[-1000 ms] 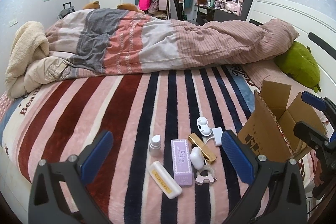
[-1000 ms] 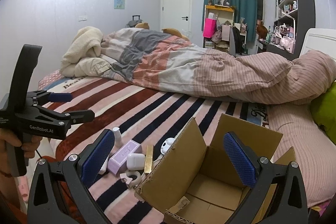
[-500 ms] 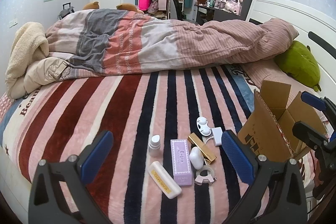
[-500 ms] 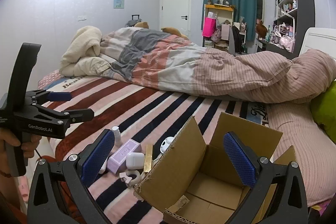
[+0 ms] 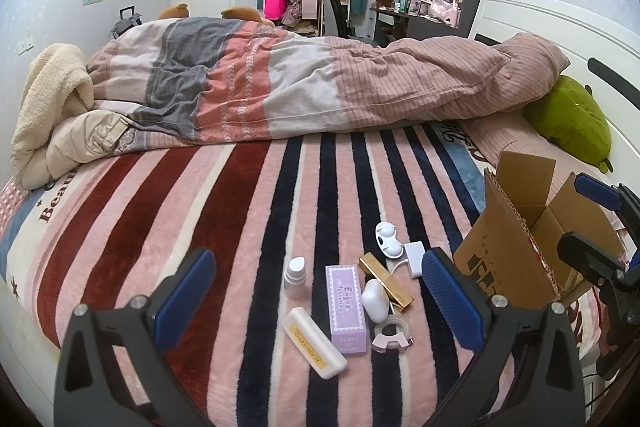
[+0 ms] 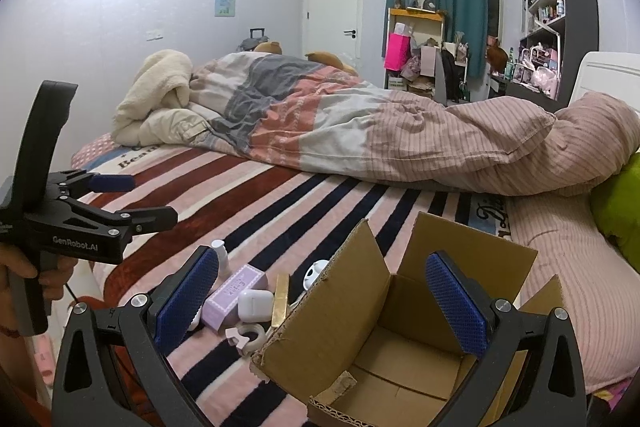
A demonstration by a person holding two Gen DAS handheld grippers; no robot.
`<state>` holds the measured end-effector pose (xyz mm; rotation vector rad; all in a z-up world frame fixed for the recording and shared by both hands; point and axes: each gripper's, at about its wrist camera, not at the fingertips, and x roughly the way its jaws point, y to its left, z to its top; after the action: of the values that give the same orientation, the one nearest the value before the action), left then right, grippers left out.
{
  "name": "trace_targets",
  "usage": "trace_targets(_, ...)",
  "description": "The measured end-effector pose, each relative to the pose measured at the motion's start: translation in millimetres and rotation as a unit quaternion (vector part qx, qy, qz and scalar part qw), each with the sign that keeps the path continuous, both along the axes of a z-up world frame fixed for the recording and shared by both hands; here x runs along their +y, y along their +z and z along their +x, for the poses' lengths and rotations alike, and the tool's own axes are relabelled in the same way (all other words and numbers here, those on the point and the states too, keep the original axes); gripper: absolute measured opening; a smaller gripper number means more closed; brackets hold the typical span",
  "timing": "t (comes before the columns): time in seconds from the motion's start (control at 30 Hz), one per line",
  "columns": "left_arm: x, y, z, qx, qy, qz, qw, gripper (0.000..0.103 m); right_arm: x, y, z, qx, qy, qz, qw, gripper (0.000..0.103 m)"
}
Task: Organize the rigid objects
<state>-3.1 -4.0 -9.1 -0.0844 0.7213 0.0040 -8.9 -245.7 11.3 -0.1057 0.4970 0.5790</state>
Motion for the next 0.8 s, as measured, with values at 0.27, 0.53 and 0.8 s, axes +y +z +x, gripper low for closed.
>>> trace_targets(0.27,1,0,0,-0.002,-0.003,-0.005,1.0,0.102,1,0,-2,0.001,0.002,0.0,1.0,0.103)
trace_targets(0.53,41,-10,-7,-0.028,-0.016,-0.026,0.9991,0.102,32,12,-16,-0.028,0.022,-0.025,0.999,0.072)
trace_targets(0.8,124,-63,-11,-0.007,0.008,-0.046,0.9989,0.102,133,-15,-25,0.03,0.15,-0.05,0.987,0.048)
